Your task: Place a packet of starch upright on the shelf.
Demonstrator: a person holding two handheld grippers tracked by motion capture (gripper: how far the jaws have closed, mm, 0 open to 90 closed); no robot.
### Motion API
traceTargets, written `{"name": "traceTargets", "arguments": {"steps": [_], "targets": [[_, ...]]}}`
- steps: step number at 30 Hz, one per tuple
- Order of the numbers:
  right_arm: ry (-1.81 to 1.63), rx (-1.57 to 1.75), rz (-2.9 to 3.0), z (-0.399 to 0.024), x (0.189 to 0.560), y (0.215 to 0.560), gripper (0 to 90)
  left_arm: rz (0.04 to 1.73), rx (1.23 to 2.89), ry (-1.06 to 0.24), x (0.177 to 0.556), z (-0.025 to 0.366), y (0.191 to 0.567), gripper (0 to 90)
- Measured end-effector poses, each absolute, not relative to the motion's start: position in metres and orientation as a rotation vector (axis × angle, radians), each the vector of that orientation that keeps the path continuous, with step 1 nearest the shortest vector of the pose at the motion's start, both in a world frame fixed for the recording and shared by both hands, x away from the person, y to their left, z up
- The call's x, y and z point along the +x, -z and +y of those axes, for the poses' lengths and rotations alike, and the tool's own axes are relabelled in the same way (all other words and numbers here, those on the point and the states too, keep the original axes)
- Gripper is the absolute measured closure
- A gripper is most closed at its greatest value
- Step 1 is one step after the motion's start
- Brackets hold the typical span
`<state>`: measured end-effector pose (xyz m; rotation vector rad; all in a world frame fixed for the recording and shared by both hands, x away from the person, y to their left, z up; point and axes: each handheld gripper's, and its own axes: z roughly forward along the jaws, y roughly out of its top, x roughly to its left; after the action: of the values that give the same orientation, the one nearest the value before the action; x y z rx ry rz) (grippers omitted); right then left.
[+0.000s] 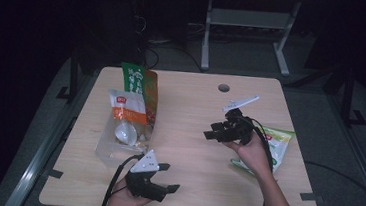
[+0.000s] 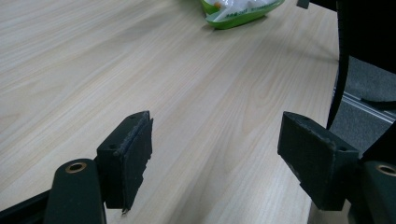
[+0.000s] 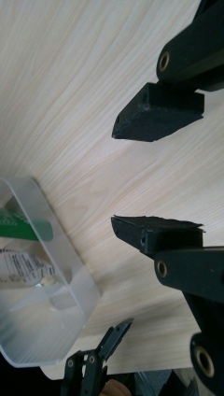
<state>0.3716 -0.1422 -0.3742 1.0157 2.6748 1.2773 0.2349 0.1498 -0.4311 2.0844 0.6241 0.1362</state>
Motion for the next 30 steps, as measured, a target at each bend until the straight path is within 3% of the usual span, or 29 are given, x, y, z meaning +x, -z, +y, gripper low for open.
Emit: {"name": "traceTargets", "arguments": {"steps": [30], "targets": [[-1.146,1.238,2.568,-0.231,0.348,0.389,45.3,0.62,2.086,-0.145,0.234,0.151,0.428,25.7]]}}
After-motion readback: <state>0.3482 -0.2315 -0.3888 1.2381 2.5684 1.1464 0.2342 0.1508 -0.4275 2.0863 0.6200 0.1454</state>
